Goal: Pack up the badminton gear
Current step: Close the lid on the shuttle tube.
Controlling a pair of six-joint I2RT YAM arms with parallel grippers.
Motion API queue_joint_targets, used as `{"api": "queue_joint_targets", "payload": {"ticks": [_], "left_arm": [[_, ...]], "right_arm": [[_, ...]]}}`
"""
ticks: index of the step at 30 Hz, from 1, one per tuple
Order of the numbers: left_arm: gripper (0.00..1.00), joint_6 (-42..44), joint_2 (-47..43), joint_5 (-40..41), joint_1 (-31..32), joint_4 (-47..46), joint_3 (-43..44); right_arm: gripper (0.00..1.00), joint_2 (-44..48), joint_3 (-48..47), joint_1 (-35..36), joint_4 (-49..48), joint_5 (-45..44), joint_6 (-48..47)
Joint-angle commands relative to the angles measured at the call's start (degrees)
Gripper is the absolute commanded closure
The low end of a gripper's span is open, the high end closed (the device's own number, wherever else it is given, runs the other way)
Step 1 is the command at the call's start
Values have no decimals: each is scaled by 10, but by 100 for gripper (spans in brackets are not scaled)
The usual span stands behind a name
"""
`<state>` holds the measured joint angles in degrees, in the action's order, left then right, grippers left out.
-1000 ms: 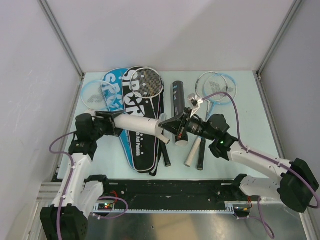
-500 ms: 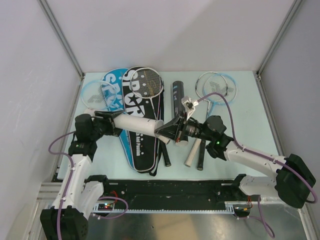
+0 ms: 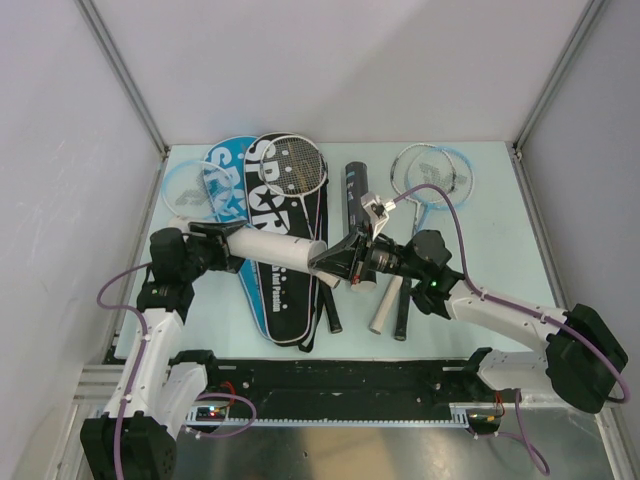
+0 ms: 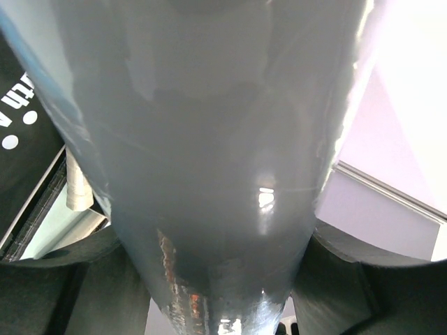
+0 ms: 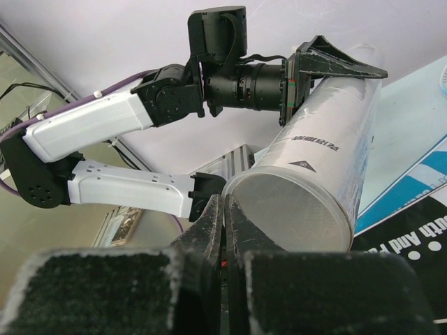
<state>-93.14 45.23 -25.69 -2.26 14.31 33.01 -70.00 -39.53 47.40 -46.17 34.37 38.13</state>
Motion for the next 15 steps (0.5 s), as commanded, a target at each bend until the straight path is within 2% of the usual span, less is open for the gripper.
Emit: {"api": "queue_joint_targets", "payload": {"ticks": [1,15], "left_arm": [[72,-18,-9,-37,4,-28,36],[72,-11,-8,-50,4,-27,46]], "right_arm": [[100,-12,0,-2,5,6,-3],[100,-39,0,-23,-56,41,38]]}}
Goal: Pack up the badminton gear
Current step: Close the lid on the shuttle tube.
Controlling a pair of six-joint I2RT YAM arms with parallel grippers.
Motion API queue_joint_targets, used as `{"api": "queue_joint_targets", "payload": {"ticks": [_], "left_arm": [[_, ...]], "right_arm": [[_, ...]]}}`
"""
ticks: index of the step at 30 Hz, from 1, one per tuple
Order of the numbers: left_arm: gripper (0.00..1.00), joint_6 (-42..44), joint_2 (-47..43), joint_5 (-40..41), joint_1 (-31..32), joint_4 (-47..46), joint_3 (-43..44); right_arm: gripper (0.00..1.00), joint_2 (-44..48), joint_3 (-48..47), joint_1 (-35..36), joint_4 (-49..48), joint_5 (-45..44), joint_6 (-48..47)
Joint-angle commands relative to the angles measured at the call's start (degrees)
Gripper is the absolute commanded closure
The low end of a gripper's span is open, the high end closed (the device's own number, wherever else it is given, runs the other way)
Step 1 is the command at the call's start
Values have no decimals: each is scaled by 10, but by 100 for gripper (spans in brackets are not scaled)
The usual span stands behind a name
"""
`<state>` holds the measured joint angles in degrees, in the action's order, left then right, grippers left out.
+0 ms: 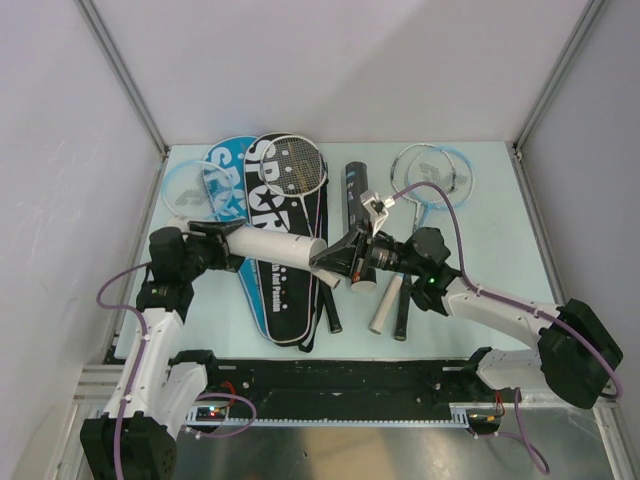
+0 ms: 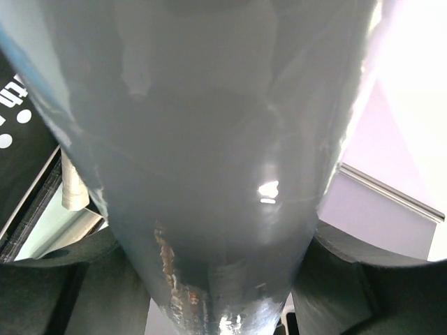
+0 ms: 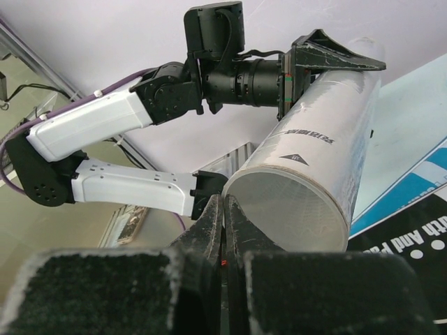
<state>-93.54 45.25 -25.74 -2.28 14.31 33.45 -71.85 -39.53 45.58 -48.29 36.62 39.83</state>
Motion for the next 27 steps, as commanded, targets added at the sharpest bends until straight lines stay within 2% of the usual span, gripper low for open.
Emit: {"api": "queue_joint_targets", "payload": {"ticks": [1,4,9,11,15,27], "left_arm": [[72,-5,-7,-51,5,-28,43],[72,-5,-9,-52,5,-28,40],[72,-9,-12,-51,5,-28,35],[73,-9,-14,-51,5,-27,35],[73,-9,-14,-54,5,-28,36],[73,-11,-24,-59,5,-27,29]], "right_arm": [[100,-25,0,-6,-49,25,32],[95,-39,-1,-8,-74,33,55],[66,-44,-5,-9,-81,19,60],[60,-43,-5,-9,-79,14,59],[59,-43,-5,-16,-69,8,63],[73,-4,-1,-42,41,-63,57]]}}
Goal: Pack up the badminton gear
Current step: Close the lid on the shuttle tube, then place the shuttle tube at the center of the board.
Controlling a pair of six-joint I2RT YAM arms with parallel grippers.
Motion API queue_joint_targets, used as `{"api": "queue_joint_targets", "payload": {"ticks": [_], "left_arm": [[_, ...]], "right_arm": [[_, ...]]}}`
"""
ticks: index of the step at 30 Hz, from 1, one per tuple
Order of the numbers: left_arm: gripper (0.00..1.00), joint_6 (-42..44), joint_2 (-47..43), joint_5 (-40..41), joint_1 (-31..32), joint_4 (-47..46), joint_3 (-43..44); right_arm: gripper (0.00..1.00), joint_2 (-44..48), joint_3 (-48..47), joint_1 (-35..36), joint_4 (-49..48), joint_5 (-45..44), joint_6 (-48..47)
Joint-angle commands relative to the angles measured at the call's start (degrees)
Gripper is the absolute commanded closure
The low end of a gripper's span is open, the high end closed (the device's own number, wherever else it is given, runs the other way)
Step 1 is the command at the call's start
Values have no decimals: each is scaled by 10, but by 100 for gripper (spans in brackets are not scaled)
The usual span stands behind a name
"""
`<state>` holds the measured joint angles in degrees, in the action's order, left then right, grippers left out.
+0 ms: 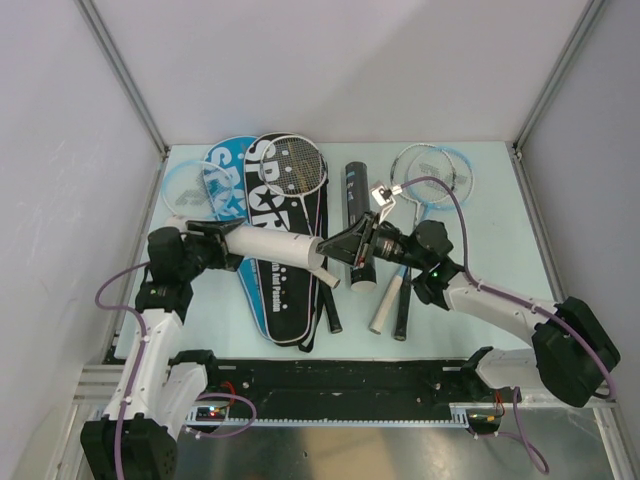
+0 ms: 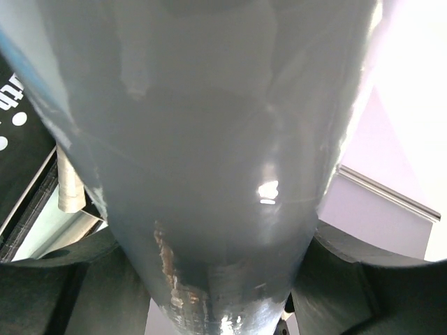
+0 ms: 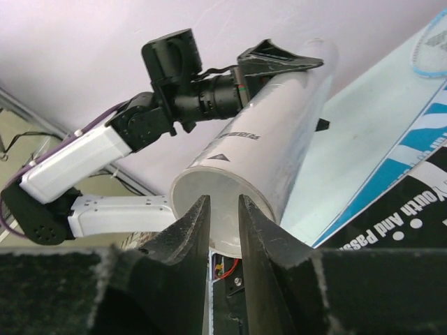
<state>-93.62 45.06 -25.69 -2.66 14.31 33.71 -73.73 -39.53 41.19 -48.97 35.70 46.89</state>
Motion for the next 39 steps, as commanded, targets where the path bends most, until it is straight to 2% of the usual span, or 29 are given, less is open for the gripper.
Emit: {"api": "queue_joint_targets", "payload": {"ticks": [1,10,21,34,39], "left_arm": [[73,-11,-23,-59,9,-27,27],[73,-10,-27,-52,10,-27,38],[75,16,-7,-43,21,-28,37],[75,39,9,-13,75,-31,63],[76,66,17,10,77,-31,73]], "right_arm": [[74,16,-1,4,55,-64,-16],[77,-1,-14,58,122,-191,-56],[78,-55,-48,117,135,-271,-57],[77,-72,-49,127,131,-267,-24],[71,-34,-48,107,217,-270,-25]]}}
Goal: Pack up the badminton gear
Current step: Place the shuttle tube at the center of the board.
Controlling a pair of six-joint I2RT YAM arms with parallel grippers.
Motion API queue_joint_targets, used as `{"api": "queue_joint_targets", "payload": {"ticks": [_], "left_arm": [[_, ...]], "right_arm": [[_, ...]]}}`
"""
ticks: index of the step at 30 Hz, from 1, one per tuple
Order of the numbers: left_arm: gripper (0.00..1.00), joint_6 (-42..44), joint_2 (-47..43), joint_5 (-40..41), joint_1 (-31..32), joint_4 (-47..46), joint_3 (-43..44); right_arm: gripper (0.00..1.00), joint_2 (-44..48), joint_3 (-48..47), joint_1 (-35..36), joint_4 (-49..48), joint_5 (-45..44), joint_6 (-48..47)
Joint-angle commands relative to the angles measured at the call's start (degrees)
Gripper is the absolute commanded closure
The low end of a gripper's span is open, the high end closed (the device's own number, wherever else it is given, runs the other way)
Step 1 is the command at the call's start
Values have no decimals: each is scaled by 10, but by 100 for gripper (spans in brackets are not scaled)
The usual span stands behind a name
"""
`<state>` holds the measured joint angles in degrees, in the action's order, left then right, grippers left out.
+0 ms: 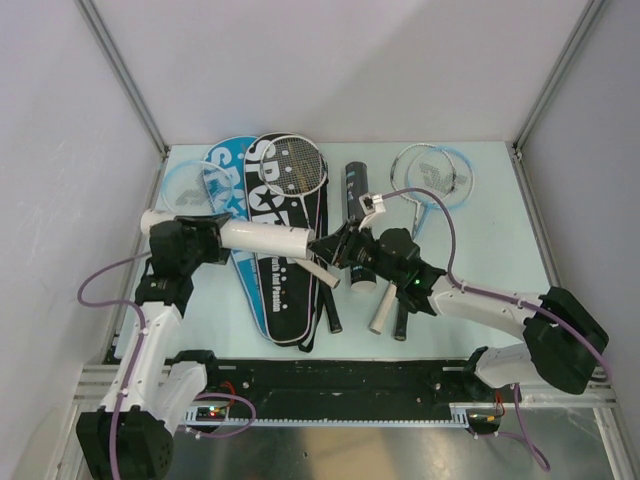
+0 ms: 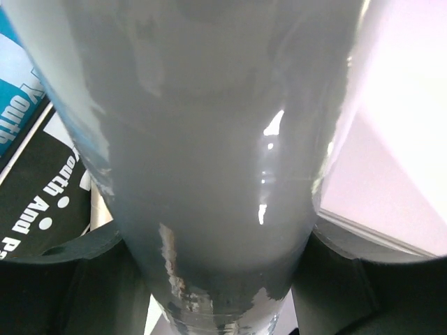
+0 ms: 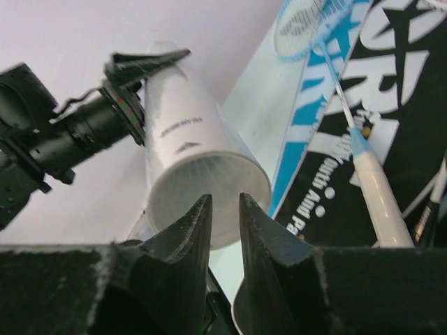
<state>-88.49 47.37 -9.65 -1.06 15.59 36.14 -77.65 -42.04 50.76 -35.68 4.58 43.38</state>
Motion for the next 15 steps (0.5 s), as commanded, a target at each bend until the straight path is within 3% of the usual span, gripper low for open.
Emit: {"api": "queue_joint_targets", "payload": {"ticks": [1,10,15], "left_arm": [[76,26,1,-151,61,-44,52],[75,114,58,-169,61,-44,60],[75,165,81,-190,61,-44,66]], "right_arm": [[69,22,-22,4,109,41,7],[38,239,-16,-47,404,70,-73],[24,330,-17,-94,458,117,-76]]}}
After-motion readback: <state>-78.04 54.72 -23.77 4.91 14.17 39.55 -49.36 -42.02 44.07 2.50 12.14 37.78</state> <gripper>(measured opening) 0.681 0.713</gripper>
